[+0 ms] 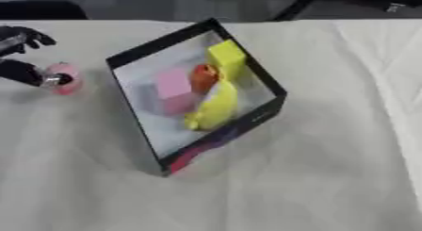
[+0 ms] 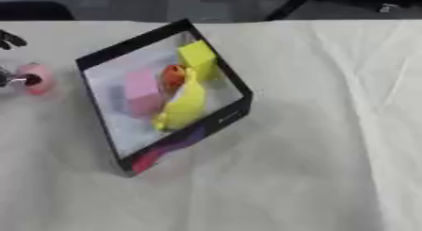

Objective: Pick up objects on the table and place them in the box.

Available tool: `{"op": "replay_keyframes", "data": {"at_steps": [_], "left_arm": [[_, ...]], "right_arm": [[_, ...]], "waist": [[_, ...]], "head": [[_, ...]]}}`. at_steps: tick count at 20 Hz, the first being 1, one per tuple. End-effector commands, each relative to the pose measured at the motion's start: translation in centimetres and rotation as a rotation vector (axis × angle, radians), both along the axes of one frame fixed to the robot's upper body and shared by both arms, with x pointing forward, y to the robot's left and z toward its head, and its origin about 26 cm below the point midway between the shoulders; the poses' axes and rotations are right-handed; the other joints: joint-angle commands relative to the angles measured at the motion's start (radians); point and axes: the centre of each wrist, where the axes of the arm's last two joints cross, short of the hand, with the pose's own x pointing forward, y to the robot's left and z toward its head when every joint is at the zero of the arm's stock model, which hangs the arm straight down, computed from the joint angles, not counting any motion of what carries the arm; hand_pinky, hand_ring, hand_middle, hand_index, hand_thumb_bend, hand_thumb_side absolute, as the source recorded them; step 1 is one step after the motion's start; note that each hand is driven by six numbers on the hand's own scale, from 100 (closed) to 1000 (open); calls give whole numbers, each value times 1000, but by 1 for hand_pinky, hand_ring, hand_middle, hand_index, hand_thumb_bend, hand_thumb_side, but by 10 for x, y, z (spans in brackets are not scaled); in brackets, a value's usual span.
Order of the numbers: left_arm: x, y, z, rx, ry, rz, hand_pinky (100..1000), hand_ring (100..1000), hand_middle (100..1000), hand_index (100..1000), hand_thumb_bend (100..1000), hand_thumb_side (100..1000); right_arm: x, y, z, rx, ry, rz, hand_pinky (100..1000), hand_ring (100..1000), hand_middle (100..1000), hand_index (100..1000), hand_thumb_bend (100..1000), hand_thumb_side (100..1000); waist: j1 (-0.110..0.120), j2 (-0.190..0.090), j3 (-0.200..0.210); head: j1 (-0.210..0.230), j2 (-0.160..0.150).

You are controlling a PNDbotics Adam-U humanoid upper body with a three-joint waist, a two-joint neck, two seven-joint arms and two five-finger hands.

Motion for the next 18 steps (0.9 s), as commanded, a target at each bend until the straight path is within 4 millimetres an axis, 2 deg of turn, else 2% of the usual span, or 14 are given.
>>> {"op": "replay_keyframes", "data": {"at_steps": [1,8,10,12,15,16,18], "left_arm": [[-1,5,11,39,-33,35,827,867,827,846,541,488],[2,-1,8,111,1,60,809,852,813,759,495,426],[2,-3,8,133,15,62,808,851,813,748,449,388],[3,-4,9,143,23,62,806,849,809,732,362,316],[3,-5,7,136,29,66,800,837,798,694,150,130],[3,-7,8,128,27,59,798,835,795,690,100,101],[2,-14,14,101,14,15,795,828,787,680,100,120]], "right_arm": [[-3,0,10,-25,-33,0,909,697,676,837,100,586],[-3,1,9,-22,-29,-1,909,697,676,837,100,588],[-3,1,9,-22,-28,-1,909,696,676,837,100,588],[-3,0,9,-21,-28,-1,909,696,676,837,100,587],[-3,1,9,-19,-27,0,909,696,676,837,100,587],[-3,0,8,-19,-27,-1,909,696,676,837,100,586],[-4,-1,7,-15,-23,-8,908,696,676,837,100,585]], "waist": [[-8,2,-1],[-8,5,1],[-9,4,2],[-10,3,3],[-11,1,2],[-12,-1,3],[-14,-6,10]], "head": [[4,-15],[3,-9],[2,-6],[2,-6],[2,-5],[0,-4],[-9,1]]}}
